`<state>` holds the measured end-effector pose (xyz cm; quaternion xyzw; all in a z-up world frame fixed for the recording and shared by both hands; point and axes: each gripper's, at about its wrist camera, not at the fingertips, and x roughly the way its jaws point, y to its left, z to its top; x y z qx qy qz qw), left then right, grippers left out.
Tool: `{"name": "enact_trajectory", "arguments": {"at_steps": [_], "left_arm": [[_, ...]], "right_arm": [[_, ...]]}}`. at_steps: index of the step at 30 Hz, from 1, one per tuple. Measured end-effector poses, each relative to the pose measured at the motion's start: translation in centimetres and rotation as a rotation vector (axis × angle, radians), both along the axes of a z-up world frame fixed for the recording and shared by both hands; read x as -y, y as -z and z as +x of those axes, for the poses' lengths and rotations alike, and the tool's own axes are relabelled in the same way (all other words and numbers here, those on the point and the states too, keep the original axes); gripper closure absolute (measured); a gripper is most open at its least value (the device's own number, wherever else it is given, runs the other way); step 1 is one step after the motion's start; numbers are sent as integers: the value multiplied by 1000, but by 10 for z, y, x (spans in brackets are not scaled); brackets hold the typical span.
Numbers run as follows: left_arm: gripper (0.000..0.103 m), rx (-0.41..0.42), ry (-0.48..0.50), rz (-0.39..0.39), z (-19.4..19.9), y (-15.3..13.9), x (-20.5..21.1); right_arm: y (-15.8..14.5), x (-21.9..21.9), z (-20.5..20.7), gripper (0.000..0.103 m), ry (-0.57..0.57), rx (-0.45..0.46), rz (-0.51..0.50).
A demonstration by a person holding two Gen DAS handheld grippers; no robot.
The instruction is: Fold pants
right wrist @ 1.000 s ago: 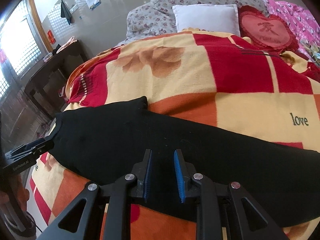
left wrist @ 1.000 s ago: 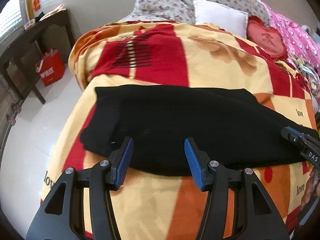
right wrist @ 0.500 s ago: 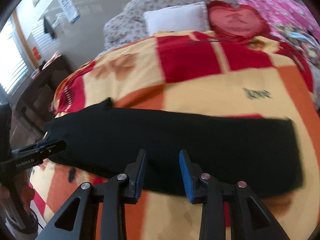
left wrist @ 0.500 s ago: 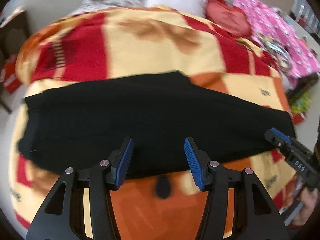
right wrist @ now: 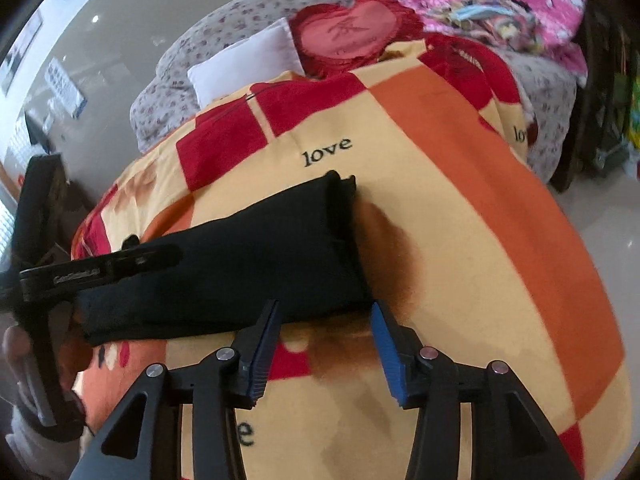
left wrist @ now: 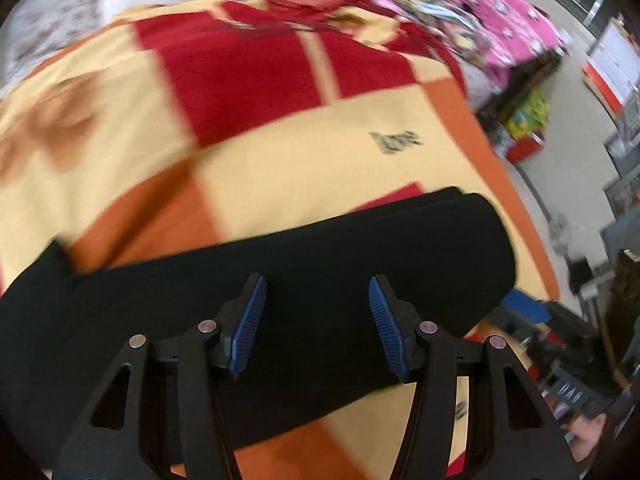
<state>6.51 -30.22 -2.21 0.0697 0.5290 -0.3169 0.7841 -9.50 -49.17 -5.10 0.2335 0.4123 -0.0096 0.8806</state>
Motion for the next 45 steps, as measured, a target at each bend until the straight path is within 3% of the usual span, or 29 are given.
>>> {"name": "enact_trajectory", "arguments": {"at_steps": [9, 13, 17, 18, 20, 23, 28, 33, 35, 40, 42, 45], "left_arm": [[50, 15, 141, 17, 13, 6, 80], [36, -3, 195, 20, 18, 16, 103], [35, 22, 209, 25, 18, 19, 111], [35, 20, 205, 14, 18, 19, 111], [35, 12, 203, -6, 19, 19, 107], [36, -39, 181, -44, 25, 18, 101], [36, -67, 86, -142, 39, -16, 52], [36, 17, -78, -208, 45, -64, -56], [35, 12, -143, -235, 43, -68, -100], [35, 5, -282, -224, 34, -56, -183], [35, -8, -326, -219, 28, -45, -211], [35, -30, -381, -231, 23, -32, -232]], "right_arm": [[6, -5, 13, 53, -2, 64, 18], [9, -2, 15, 52, 3, 89, 50], [9, -4, 19, 52, -5, 108, 44], [10, -4, 21, 55, -3, 108, 54], [14, -1, 26, 78, -8, 104, 90], [14, 1, 31, 85, -4, 127, 139], [-30, -20, 32, 86, -65, 232, 92], [-75, -73, 46, 87, -226, 315, 42], [-80, -103, 56, 86, -309, 322, 42], [-66, -176, 82, 87, -472, 284, 38], [-49, -205, 95, 86, -530, 227, 44], [-18, -238, 108, 71, -617, 69, 31]]}}
